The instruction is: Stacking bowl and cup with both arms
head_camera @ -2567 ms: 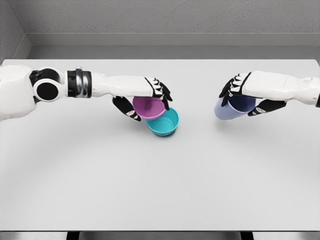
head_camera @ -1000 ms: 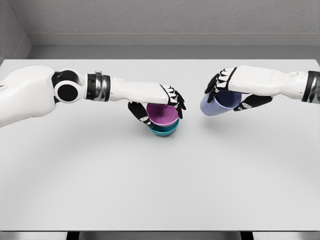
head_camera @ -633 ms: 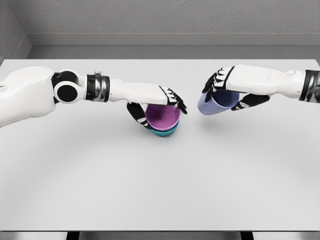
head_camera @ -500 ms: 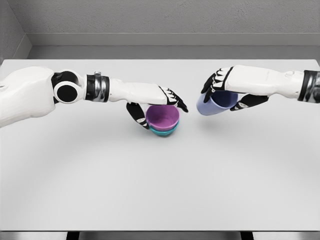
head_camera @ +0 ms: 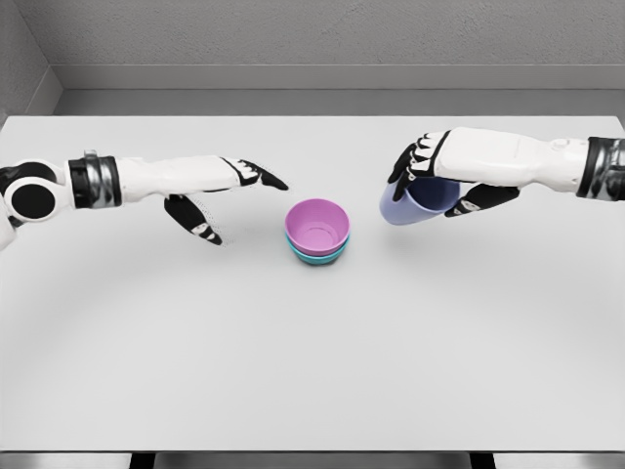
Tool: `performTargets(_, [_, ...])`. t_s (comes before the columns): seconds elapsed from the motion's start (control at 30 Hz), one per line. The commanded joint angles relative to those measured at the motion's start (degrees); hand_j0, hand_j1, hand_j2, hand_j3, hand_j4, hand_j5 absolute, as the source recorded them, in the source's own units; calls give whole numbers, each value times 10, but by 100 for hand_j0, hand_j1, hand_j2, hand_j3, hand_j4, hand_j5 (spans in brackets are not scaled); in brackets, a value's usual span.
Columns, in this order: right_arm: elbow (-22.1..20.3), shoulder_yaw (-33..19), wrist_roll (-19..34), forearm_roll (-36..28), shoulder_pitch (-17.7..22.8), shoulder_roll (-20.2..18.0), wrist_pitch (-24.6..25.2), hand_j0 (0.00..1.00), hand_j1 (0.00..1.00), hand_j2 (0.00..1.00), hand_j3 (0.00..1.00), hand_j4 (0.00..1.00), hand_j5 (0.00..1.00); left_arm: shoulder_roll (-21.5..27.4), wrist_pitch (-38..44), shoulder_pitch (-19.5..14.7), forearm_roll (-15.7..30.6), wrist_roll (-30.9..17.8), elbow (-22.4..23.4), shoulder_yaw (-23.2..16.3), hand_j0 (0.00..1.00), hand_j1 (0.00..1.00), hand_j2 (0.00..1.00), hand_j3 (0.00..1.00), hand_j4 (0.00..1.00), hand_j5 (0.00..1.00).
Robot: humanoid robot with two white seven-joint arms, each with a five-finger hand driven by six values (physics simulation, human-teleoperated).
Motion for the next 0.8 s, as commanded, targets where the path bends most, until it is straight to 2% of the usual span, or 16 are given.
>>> performTargets(0.0, [0,1,0,-6,0,2,1,63,63,63,63,63,63,58,1,2,10,0,-22,55,100,100,100,100,100,100])
performTargets(0.03, [0,4,0,-6,0,2,1,63,63,63,63,63,63,72,1,12,22,0,-26,64,100,100,100,100,100,100])
performTargets(0.13, [0,9,0,-6,-4,11,1,63,63,63,63,63,63,107,1,83,27,0,-56,153,100,100,100,100,100,100])
performTargets(0.23, [0,13,0,-6,-11,18,1,63,63,63,63,63,63,133,1,114,42,1,-72,182,100,100,100,100,100,100])
performTargets(0.3, [0,15,0,-6,-11,18,1,63,63,63,63,63,63,149,1,143,47,1,-79,218,100,100,100,100,100,100])
performTargets(0.33, [0,15,0,-6,-12,22,1,63,63,63,63,63,63,152,1,177,48,1,-79,257,100,100,100,100,100,100])
performTargets(0.4, [0,15,0,-6,-15,24,1,63,63,63,63,63,63,161,1,224,47,2,-79,308,100,100,100,100,100,100])
performTargets(0.77, [0,15,0,-6,-22,30,1,63,63,63,63,63,63,169,1,229,45,-2,-79,315,100,100,100,100,100,100])
